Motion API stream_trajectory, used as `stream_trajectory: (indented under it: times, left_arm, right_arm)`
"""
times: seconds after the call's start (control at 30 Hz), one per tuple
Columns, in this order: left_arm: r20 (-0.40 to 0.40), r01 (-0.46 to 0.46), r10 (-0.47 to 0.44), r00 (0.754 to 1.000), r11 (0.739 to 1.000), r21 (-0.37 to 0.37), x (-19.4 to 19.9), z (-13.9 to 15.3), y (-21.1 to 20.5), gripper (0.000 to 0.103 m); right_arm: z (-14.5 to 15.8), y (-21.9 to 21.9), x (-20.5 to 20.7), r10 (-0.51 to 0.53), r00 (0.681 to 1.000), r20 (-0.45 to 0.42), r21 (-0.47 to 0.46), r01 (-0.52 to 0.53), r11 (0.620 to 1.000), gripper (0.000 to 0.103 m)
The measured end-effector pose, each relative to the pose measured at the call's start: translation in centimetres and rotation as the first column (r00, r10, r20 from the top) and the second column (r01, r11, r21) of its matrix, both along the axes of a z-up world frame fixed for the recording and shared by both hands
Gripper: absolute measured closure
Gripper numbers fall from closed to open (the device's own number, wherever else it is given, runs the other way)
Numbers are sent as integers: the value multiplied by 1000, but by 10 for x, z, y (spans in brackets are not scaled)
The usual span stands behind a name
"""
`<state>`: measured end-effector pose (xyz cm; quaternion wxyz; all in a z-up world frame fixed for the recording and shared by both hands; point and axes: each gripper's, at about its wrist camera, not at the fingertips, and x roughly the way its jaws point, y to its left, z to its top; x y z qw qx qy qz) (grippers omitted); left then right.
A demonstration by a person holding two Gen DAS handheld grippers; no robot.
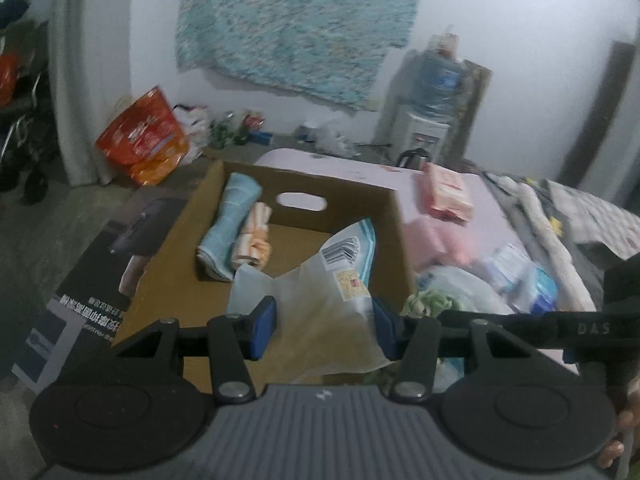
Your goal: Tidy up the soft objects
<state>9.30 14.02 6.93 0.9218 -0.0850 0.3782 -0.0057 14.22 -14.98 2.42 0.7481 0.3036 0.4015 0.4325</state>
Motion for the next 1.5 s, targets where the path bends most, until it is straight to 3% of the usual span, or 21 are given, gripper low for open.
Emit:
stream_trajectory:
  times: [0.2,0.53,0.6,0.73,0.87,1.1,1.33,1.5]
  left_arm:
    - [-109,-52,45,993,997,-57,80,-26,28,51]
    - [-252,-127,101,963,988,-91,208,-79,36,49]
    - [-265,-151,114,957,980,-126,221,-91,38,48]
    - [-296,-201,127,947,951,-234,233,-110,45,35]
    - [-289,-200,130,949,952,-230,232,-115,44,28]
    - [-244,-212,156,957,952,-222,218,-93,45,28]
    - [-150,-167,137,979,963,-210,172,-43,36,23]
    - [-79,-57,47,996,989,-135,124,-6,8,16]
  right_arm:
    - [-5,33,77,-21,999,-26,-91,18,996,84]
    - [-40,66,207,-111,992,-61,-264,92,960,84]
    - [-48,72,227,-122,991,-51,-289,103,952,83]
    - [-61,78,254,-151,988,-21,-335,135,932,73]
    - [-64,72,260,-162,987,0,-333,152,930,59]
    - [-52,57,246,-167,985,35,-313,170,935,57]
    - [-2,19,201,-164,982,93,-248,182,951,49]
    - [38,-36,146,-160,977,139,-189,185,965,29]
